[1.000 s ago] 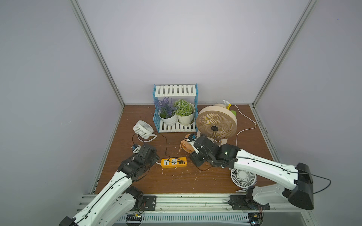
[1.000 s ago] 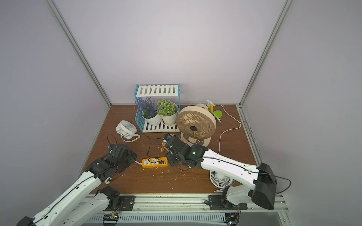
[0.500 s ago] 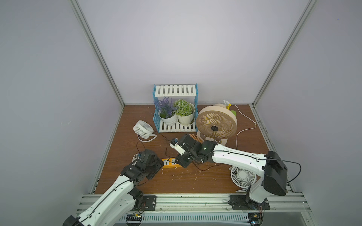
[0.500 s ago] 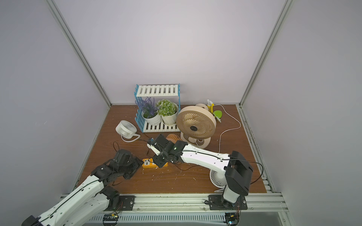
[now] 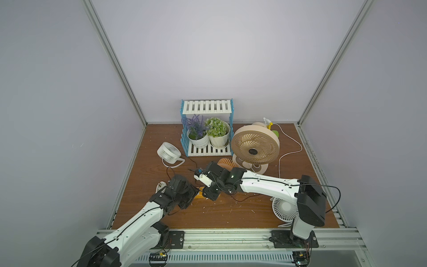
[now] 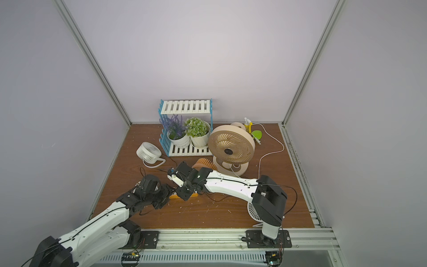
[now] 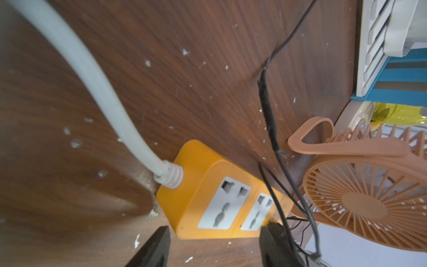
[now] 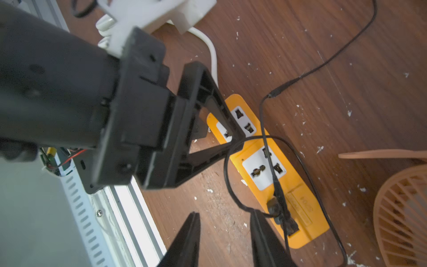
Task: Unplug the desk fan from the power strip
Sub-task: Remove the plug from the socket.
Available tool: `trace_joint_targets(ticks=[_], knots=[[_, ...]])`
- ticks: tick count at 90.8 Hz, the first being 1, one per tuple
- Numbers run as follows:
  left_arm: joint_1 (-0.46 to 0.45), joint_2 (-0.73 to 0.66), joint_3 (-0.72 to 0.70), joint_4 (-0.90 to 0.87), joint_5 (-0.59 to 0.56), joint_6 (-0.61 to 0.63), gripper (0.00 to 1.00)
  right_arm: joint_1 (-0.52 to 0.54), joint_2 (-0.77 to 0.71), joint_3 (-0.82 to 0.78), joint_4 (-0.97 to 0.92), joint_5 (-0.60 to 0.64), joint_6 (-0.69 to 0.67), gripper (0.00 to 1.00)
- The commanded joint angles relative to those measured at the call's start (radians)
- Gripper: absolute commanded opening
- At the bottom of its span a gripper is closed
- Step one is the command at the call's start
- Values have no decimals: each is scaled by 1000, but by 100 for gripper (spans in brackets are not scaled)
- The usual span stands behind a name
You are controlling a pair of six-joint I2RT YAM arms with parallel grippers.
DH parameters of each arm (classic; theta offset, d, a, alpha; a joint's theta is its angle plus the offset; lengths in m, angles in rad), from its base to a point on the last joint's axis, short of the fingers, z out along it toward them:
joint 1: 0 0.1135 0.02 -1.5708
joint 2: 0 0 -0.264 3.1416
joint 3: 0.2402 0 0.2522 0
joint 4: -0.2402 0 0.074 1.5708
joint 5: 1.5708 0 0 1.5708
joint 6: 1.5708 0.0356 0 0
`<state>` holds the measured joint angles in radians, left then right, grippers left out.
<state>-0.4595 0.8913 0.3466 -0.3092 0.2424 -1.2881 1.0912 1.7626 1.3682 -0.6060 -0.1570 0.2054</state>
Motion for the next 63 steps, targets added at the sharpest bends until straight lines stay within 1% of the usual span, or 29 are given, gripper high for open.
trace_joint_targets(ticks=[1, 13, 32, 44, 57, 61, 63], knots=[[8, -17, -39, 28, -17, -47, 63, 11, 15, 31, -13, 27, -30, 41], [9, -22, -74, 67, -15, -83, 62, 11, 39, 52, -17, 66, -38, 39], [8, 14, -74, 146, 18, -66, 63, 11, 76, 74, -12, 92, -54, 37], [8, 29, -69, 166, 20, -65, 63, 12, 84, 83, -35, 113, -72, 35], [9, 49, -71, 170, 20, -70, 59, 10, 87, 75, -35, 111, -78, 34], [8, 56, -76, 176, 21, -73, 57, 11, 88, 72, -34, 111, -78, 32], [8, 58, -79, 179, 21, -74, 57, 10, 89, 71, -33, 109, -77, 30]])
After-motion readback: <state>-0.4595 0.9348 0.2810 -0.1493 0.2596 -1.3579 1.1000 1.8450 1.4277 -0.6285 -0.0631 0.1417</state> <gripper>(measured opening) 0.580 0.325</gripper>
